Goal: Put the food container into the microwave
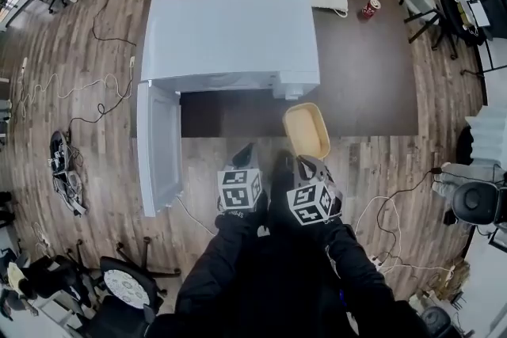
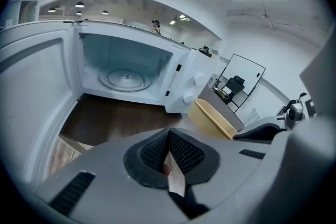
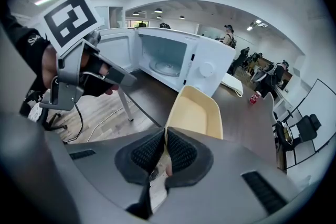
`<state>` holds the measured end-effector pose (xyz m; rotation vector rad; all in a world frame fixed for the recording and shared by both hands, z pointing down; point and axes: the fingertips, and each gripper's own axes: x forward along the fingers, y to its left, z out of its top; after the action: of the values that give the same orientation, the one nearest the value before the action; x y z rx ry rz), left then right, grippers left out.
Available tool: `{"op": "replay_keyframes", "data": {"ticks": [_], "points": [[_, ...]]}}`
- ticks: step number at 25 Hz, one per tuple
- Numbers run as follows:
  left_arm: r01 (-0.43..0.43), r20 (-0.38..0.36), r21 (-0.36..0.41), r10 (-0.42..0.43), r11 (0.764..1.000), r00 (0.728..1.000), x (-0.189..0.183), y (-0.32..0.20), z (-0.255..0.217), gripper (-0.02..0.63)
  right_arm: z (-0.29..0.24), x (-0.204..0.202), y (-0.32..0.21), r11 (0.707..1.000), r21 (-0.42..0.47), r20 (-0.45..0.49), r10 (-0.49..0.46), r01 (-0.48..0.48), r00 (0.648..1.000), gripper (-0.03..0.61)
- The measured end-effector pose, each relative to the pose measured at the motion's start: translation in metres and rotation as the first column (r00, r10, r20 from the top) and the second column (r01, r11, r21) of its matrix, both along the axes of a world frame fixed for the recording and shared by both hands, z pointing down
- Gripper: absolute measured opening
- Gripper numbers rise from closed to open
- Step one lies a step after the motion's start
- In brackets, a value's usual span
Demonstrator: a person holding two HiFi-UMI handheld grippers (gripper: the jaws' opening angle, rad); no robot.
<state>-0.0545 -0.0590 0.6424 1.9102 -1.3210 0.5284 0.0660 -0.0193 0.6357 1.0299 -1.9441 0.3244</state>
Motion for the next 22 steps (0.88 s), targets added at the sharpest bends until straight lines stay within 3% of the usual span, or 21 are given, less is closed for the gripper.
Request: {"op": "replay_keyframes", "data": {"ticks": [10, 16, 22], "points": [[0.122, 0.006, -0.012, -0.122, 0.992, 0.992, -0.071, 0.008, 0.006, 0.034, -0.002, -0.076, 0.002, 0.987, 0.005, 0.004, -0.16, 0.16, 0.987, 0.035], [0.184, 0.021, -0.001, -0.184, 0.983, 0.983, -0.112, 0.004, 0.009, 0.034, -0.007, -0.135, -0.027, 0.951, 0.061, 0.008, -0.303, 0.302, 0.953, 0.035], [0.192, 0.033, 0.021, -0.193, 0.981, 0.981, -0.136, -0.008, 0.013, 0.034, -0.007, -0.177, -0.064, 0.914, 0.107, -0.01, -0.393, 0.392, 0.919, 0.035]]}}
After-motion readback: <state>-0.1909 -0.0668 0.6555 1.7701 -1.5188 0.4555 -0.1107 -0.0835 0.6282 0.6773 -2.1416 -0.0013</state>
